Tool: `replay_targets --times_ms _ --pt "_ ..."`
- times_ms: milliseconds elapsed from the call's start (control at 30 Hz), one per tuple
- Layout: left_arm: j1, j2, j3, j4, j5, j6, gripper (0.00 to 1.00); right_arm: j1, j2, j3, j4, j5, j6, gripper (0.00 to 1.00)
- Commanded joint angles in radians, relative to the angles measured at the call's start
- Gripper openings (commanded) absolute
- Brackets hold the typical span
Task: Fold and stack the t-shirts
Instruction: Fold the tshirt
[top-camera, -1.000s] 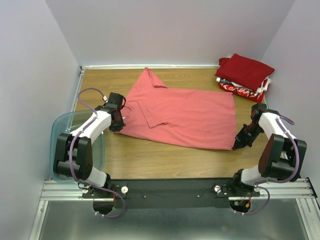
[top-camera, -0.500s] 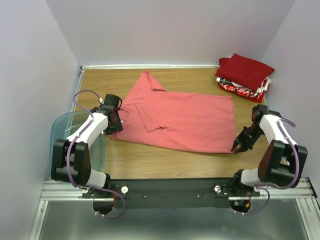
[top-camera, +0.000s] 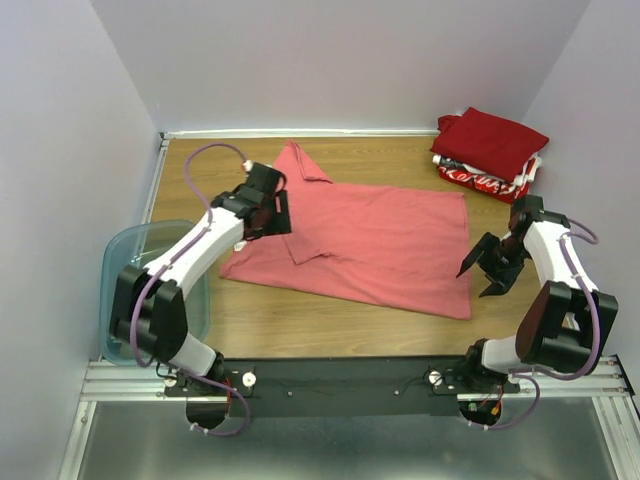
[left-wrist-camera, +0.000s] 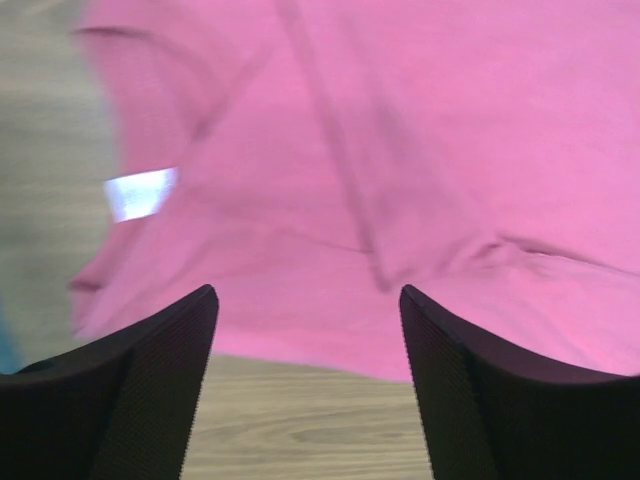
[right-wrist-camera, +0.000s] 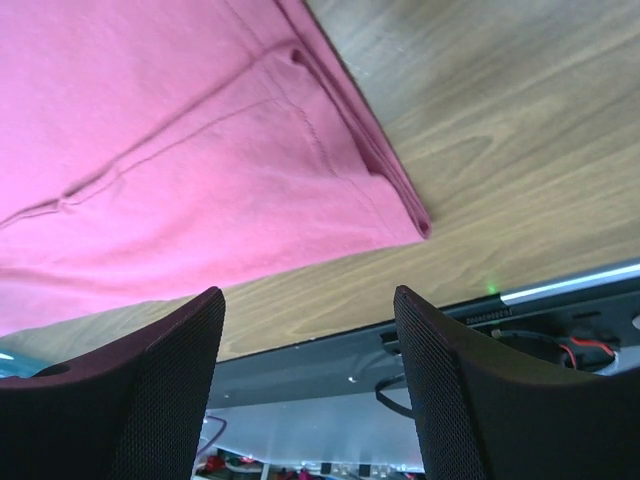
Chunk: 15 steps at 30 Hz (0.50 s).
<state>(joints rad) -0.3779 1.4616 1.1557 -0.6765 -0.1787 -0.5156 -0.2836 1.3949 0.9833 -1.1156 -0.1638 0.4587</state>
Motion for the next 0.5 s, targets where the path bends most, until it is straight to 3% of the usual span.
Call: replay_targets --times_ms 0,233,467 --pt "-0.113 0.123 0.045 0.046 0.045 0.017 0.78 -0.008 0.009 0.014 0.057 -0.042 0.008 0.75" --pt "-0.202 0.25 0.059 0.107 0.056 0.054 0.62 -0.008 -0.01 -0.006 0.082 -0.057 0.017 0.75" --pt "-0.205 0.289 0.027 0.106 0.058 0.032 0.57 -0.008 -0.031 -0.06 0.102 -0.069 0.024 0.75"
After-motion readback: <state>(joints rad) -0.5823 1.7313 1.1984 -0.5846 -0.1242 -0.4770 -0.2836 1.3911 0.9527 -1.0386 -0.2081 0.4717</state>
